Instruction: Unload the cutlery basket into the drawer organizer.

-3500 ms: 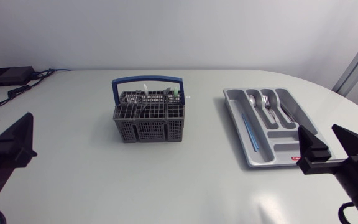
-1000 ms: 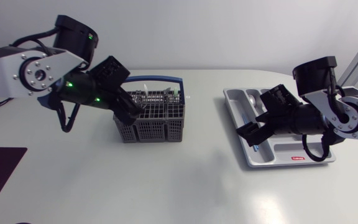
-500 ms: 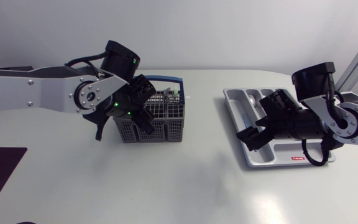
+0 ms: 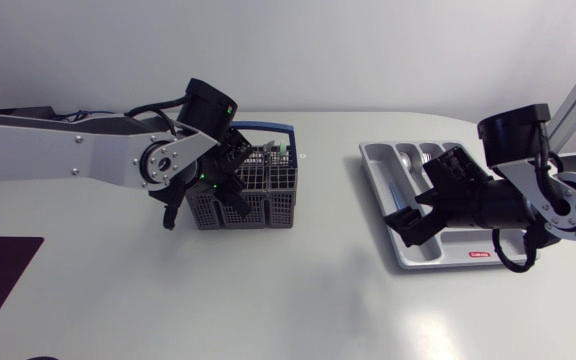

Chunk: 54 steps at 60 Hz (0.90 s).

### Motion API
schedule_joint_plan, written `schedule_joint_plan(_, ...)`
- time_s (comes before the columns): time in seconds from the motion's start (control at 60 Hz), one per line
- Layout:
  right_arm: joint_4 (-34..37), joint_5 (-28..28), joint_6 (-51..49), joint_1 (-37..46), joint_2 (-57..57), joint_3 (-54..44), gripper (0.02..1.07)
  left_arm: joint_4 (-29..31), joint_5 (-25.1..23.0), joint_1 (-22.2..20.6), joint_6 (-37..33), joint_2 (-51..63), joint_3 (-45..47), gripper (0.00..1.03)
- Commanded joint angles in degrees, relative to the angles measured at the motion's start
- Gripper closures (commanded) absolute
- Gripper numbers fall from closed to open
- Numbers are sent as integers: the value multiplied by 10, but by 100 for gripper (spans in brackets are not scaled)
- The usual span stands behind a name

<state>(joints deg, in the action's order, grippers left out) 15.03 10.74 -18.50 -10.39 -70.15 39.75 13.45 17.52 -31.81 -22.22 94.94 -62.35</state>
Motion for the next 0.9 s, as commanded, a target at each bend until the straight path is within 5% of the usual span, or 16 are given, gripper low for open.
schedule_joint_plan(0.0, -3, 3, -10, 3, 5, -21, 7, -1, 13, -11, 17, 10, -9, 85)
schedule_joint_plan(0.4, -8, 10, -18, 12, 12, -28, 7, -55, 61, -38, 13, -45, 24, 87)
schedule_joint_plan(0.783, -8, 15, -22, 13, 14, -30, 7, -46, 85, -46, 15, -84, 30, 87)
schedule_joint_plan(0.85, -8, 15, -22, 13, 14, -32, 7, 4, 84, -39, 41, -69, 4, 81)
schedule_joint_plan(0.883, -8, 15, -22, 13, 14, -34, 7, 28, 74, -38, 52, -63, -8, 68)
